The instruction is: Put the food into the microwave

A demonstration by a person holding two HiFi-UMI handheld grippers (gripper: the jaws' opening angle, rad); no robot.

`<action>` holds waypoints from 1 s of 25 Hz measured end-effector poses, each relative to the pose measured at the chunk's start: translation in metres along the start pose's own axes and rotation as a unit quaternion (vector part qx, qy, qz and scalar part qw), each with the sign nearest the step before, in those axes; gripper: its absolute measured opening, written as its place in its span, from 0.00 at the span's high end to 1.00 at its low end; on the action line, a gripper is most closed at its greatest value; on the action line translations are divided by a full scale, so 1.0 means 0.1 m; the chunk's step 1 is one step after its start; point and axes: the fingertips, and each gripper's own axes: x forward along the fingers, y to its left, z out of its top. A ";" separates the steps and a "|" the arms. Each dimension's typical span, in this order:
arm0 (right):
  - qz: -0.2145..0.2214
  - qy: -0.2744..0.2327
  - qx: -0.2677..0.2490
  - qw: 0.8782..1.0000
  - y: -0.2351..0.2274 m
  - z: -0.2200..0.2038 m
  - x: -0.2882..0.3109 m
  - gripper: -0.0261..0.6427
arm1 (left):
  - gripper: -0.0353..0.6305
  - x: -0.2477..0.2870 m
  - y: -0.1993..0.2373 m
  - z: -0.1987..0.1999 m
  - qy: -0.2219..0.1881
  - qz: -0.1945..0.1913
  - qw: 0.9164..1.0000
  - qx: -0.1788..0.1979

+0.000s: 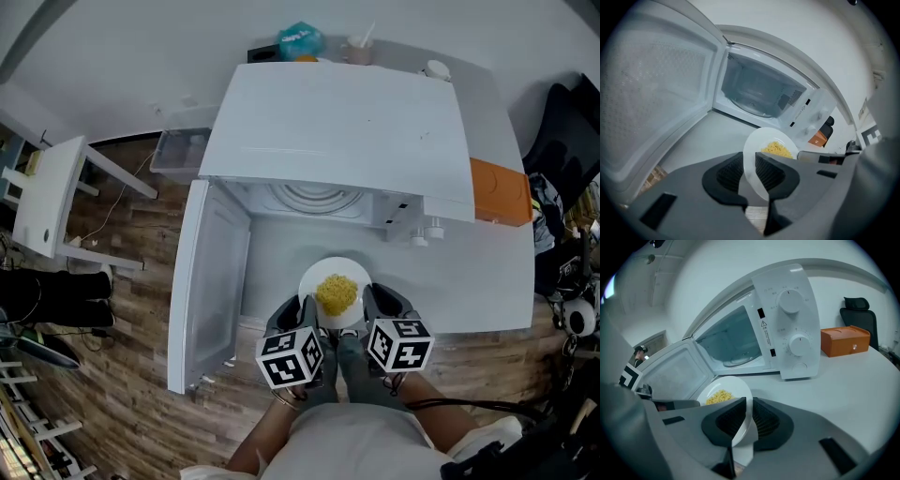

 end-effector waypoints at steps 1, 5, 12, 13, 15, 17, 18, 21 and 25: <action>0.001 -0.003 -0.002 1.000 0.02 0.03 -0.01 0.88 | 0.82 -0.01 0.00 0.02 -0.002 0.000 1.000 -0.001; 0.003 -0.011 -0.015 1.000 0.07 0.15 -0.03 0.88 | 0.82 -0.05 -0.01 0.12 -0.011 -0.001 1.000 0.001; 0.014 -0.019 -0.032 0.999 0.18 0.31 -0.06 0.88 | 0.82 -0.14 -0.02 0.29 -0.025 0.004 1.000 0.008; 0.016 -0.020 -0.034 0.999 0.19 0.33 -0.07 0.88 | 0.82 -0.15 -0.01 0.31 -0.027 0.006 1.000 0.007; 0.019 -0.023 -0.039 0.999 0.22 0.38 -0.07 0.88 | 0.82 -0.17 -0.01 0.35 -0.032 0.008 0.999 0.005; 0.022 -0.027 -0.042 0.999 0.24 0.43 -0.05 0.88 | 0.82 -0.17 0.00 0.40 -0.037 0.010 0.999 0.003; 0.022 -0.029 -0.042 0.998 0.25 0.46 -0.04 0.88 | 0.82 -0.17 0.00 0.43 -0.039 0.011 0.999 0.002; 0.025 -0.035 -0.043 0.998 0.28 0.55 0.00 0.88 | 0.82 -0.16 0.01 0.53 -0.047 0.012 0.999 0.000; 0.030 -0.044 -0.044 0.998 0.35 0.67 0.06 0.88 | 0.82 -0.14 0.05 0.70 -0.059 0.016 0.998 -0.001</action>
